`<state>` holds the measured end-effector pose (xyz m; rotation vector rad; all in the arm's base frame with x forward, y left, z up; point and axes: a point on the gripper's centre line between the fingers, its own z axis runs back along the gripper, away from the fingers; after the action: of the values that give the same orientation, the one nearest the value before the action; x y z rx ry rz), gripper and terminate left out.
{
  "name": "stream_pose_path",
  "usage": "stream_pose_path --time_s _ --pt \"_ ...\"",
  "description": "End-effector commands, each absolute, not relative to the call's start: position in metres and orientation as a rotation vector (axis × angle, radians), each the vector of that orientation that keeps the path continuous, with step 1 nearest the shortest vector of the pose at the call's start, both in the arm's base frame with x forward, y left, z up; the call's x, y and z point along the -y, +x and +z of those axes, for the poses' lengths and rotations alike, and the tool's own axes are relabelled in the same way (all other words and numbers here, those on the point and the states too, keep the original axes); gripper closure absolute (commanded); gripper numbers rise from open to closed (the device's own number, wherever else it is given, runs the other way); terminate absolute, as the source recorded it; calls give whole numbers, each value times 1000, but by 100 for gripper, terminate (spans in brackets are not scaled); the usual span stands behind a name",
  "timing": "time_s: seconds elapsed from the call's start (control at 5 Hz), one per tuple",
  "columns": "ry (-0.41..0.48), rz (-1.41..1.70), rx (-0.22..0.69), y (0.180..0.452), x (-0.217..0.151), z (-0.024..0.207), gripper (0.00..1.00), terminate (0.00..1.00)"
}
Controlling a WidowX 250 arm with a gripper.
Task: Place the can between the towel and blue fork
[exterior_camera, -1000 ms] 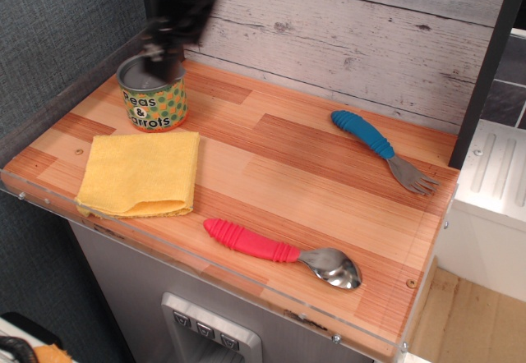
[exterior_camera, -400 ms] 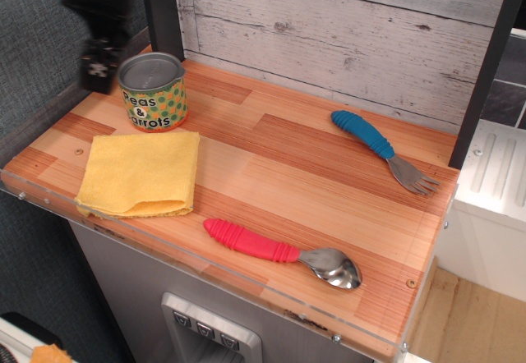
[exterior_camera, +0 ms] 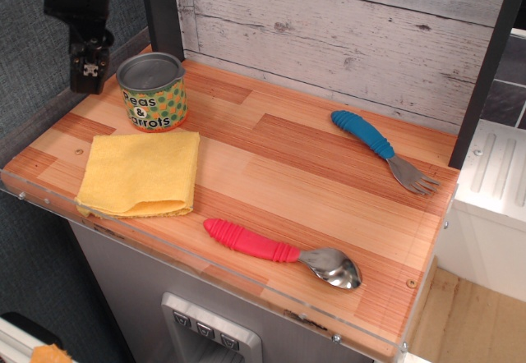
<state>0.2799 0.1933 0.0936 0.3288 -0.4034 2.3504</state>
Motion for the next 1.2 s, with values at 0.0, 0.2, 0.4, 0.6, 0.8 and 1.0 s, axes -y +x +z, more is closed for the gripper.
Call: stream_pose_path --time_s 0.0,0.2,0.4,0.6,0.8,1.0 --pt "381 2471 484 284 -190 89 0 0" --pt "370 2504 463 288 -193 83 0 0" --pt "348 2499 450 297 -190 78 0 0" --pt "350 2512 469 303 -188 72 0 0" --pt "319 2506 505 309 -186 68 0 0" --pt "298 2469 511 316 -180 66 0 0"
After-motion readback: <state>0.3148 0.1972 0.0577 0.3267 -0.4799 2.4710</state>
